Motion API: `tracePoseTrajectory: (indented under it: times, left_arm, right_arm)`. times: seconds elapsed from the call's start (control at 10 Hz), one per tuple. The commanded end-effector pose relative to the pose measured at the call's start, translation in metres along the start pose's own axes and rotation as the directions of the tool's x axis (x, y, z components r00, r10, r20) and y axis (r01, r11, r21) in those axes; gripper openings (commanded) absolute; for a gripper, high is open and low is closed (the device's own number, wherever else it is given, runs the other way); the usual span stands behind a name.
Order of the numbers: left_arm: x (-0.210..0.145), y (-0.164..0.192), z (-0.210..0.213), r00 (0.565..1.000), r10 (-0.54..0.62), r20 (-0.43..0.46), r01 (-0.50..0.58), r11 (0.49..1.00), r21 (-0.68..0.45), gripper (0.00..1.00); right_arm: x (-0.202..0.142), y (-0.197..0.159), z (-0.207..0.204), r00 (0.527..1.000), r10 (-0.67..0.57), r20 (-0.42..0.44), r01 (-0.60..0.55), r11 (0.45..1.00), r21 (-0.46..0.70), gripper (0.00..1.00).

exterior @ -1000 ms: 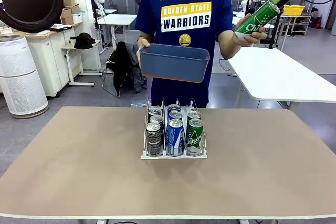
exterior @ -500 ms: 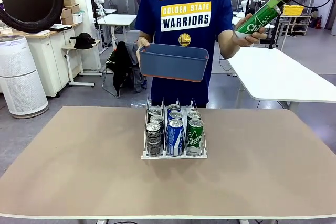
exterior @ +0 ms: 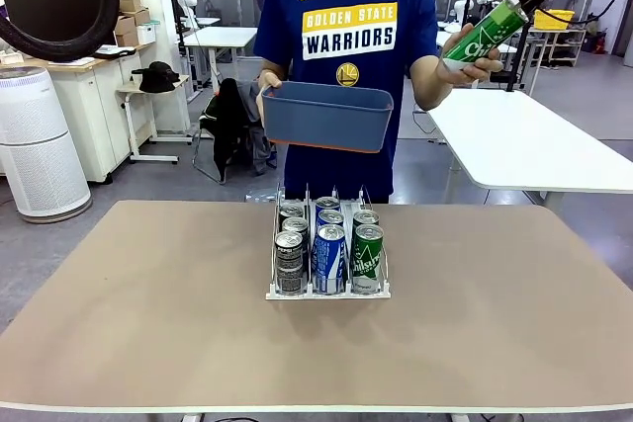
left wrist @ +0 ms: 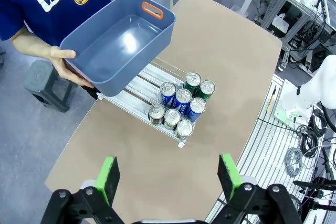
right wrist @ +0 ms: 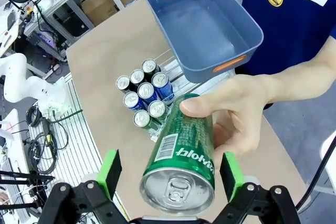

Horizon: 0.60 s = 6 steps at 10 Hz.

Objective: Fill the beverage cans into the dispenser.
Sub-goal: Pick up the Sprite handed by the human.

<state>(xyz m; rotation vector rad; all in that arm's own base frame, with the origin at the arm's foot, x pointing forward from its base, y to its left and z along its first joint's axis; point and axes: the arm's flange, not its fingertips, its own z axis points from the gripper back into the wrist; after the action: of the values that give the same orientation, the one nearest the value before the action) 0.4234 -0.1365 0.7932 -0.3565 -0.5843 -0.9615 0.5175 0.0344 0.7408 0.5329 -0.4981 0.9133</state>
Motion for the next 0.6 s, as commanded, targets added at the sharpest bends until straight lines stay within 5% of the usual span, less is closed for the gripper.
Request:
tracePoseTrajectory:
  times: [0.0, 0.3, 0.4, 0.5]
  left_arm:
    - [-0.0041, 0.0015, -0.0010, 1.000, -0.007, 0.020, 0.007, 1.000, -0.006, 1.00]
    - [-0.0041, 0.0015, -0.0010, 1.000, -0.007, 0.020, 0.007, 1.000, -0.006, 1.00]
    - [-0.0041, 0.0015, -0.0010, 1.000, -0.007, 0.020, 0.007, 1.000, -0.006, 1.00]
    - [-0.0041, 0.0015, -0.0010, 1.000, -0.007, 0.020, 0.007, 1.000, -0.006, 1.00]
  right_arm:
    - [-0.0099, 0.0045, -0.0054, 0.999, 0.009, 0.033, -0.009, 1.000, -0.008, 1.00]
    - [-0.0010, -0.0014, -0.0014, 1.000, -0.004, 0.002, 0.004, 1.000, -0.003, 1.00]
    - [-0.0028, 0.0026, -0.0028, 0.999, -0.036, 0.009, 0.036, 0.999, -0.022, 0.40]
    - [-0.0037, 0.0008, -0.0019, 0.999, -0.046, 0.009, 0.046, 0.999, -0.024, 0.40]
